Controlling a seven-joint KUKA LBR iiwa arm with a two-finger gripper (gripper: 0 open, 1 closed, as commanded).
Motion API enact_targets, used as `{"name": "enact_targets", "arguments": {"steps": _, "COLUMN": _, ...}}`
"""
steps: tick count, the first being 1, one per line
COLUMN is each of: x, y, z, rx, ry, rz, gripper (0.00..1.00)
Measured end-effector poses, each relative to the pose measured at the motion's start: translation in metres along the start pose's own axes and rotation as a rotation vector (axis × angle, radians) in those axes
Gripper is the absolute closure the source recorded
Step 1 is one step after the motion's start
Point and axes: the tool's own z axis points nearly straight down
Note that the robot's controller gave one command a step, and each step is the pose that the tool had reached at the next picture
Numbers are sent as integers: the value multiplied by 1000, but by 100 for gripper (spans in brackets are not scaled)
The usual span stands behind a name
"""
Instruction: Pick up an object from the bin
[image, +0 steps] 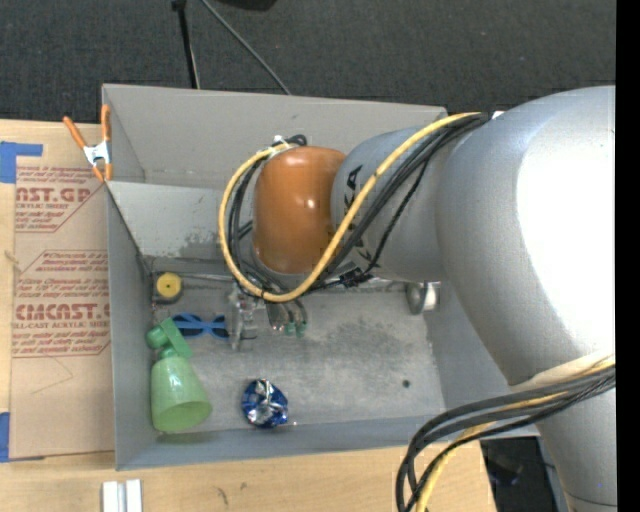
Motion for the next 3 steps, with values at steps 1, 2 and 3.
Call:
{"name": "enact_targets", "arguments": {"steps": 1, "x": 0, "y": 0, "z": 0, "rx": 0, "ry": 0, "rz": 0, "gripper": 0}}
{"name": "enact_targets", "arguments": {"steps": 2, "x": 0, "y": 0, "z": 0, "rx": 0, "ry": 0, "rz": 0, "gripper": 100}}
{"name": "enact_targets", "arguments": {"steps": 3, "x": 0, "y": 0, "z": 0, "rx": 0, "ry": 0, "rz": 0, "gripper": 0}}
